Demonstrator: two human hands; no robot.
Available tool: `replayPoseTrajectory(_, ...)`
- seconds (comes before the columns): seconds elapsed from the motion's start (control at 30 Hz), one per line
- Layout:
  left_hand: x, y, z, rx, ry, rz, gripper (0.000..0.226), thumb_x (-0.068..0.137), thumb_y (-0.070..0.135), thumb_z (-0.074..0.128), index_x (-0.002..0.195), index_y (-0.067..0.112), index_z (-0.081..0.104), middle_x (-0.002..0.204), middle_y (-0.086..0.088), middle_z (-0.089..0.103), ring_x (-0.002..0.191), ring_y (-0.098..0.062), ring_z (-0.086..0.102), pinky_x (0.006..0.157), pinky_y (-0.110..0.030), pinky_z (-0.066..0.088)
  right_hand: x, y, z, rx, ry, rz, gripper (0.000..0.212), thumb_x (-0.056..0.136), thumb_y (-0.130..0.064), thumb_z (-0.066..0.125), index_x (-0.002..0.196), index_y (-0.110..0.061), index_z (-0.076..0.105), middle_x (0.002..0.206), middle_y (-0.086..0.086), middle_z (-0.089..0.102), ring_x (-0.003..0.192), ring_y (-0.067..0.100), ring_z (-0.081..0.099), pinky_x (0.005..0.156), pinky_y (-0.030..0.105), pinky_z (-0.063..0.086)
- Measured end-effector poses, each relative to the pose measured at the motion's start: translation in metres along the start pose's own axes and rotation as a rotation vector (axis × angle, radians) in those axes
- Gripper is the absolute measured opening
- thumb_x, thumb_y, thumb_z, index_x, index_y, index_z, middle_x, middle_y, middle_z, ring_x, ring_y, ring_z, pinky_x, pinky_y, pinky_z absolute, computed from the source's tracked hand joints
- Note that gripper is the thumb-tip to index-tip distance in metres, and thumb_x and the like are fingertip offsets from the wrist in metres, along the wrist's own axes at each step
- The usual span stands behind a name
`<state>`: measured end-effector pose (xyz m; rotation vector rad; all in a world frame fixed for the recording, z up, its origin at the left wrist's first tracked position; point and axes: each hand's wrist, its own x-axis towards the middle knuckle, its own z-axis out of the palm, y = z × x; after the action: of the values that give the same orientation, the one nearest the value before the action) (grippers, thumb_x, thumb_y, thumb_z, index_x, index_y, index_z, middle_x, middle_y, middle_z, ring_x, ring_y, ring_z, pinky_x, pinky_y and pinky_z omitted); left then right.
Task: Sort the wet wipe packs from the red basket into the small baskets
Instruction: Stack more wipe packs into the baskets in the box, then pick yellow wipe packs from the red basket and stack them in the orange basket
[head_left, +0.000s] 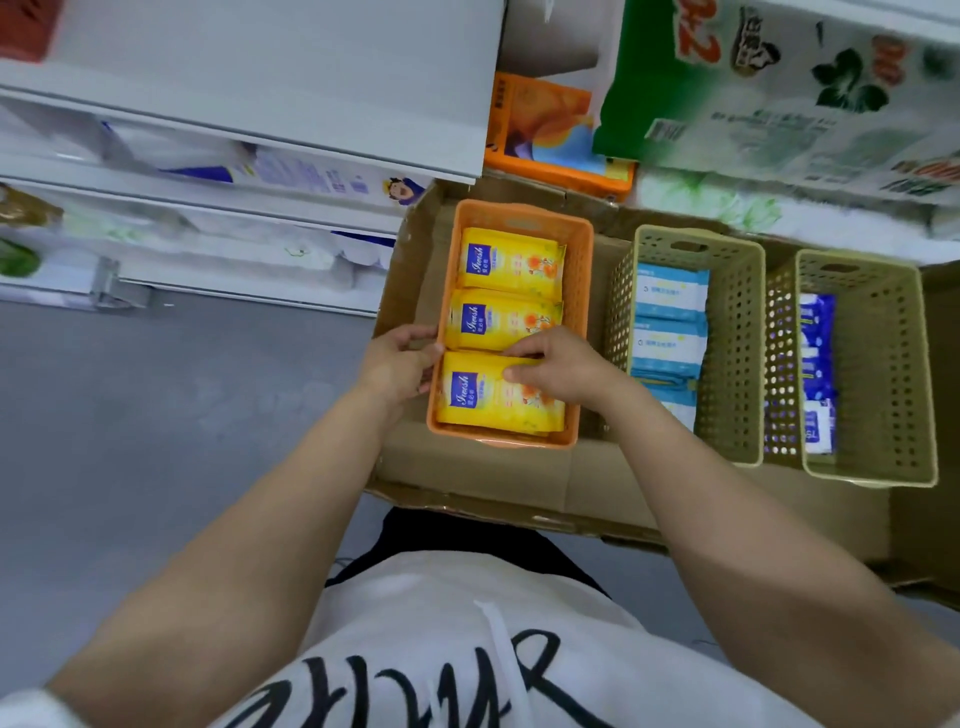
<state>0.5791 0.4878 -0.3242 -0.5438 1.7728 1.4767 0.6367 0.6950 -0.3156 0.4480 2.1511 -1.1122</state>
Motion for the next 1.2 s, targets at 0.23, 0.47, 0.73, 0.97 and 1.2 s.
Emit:
replayPoseTrajectory(0.23, 0.002, -0.003, -0.001, 0.005, 0.023, 0.009, 0.010, 0.095, 0.015, 0.061, 0.098, 0.024, 0.062, 0.088, 0.000, 0.069, 0.079, -0.015, 0.067, 0.060, -0.025, 0.052, 0.015, -0.011, 0.008, -0.200, -0.020, -0.011, 0.037, 0.093, -0.030, 0.065, 0.130, -0.024, 0.063, 0.140, -0.001, 0.054, 0.127, 0.022, 0.051, 0.099, 0.032, 0.044)
replayPoseTrajectory(0.47, 0.004, -0.008, 0.001, -0.020, 0.033, 0.025, 0.011, 0.094, 0.015, 0.063, 0.096, 0.026, 0.063, 0.099, -0.003, 0.070, 0.086, -0.018, 0.069, 0.065, -0.029, 0.055, 0.011, -0.002, 0.016, -0.203, 0.130, 0.003, 0.036, 0.091, -0.038, 0.067, 0.125, -0.026, 0.066, 0.136, -0.001, 0.057, 0.125, 0.024, 0.052, 0.096, 0.034, 0.045)
replayPoseTrajectory(0.73, 0.001, -0.020, 0.002, -0.063, 0.048, 0.068, 0.010, 0.093, 0.022, 0.064, 0.099, 0.029, 0.067, 0.104, -0.004, 0.072, 0.092, -0.021, 0.070, 0.069, -0.033, 0.053, 0.005, -0.002, 0.020, -0.331, 0.128, -0.049, 0.046, 0.083, -0.044, 0.073, 0.126, -0.029, 0.063, 0.133, -0.004, 0.060, 0.122, 0.021, 0.054, 0.098, 0.038, 0.048)
replayPoseTrajectory(0.97, -0.004, -0.021, 0.005, -0.043, 0.102, 0.070, 0.005, 0.092, 0.026, 0.066, 0.096, 0.030, 0.067, 0.100, 0.001, 0.073, 0.089, -0.016, 0.071, 0.066, -0.030, 0.055, 0.002, -0.006, 0.022, -0.384, 0.152, -0.070, 0.046, 0.086, -0.042, 0.071, 0.128, -0.026, 0.062, 0.133, -0.002, 0.059, 0.122, 0.022, 0.054, 0.095, 0.038, 0.047)
replayPoseTrajectory(1.2, -0.006, -0.016, 0.008, 0.025, 0.161, 0.076, 0.009, 0.093, 0.027, 0.066, 0.087, 0.034, 0.063, 0.092, 0.010, 0.070, 0.083, -0.010, 0.069, 0.062, -0.028, 0.055, -0.004, -0.009, 0.025, -0.411, 0.172, -0.047, 0.047, 0.087, -0.044, 0.068, 0.130, -0.026, 0.060, 0.134, -0.001, 0.059, 0.122, 0.024, 0.054, 0.096, 0.038, 0.049)
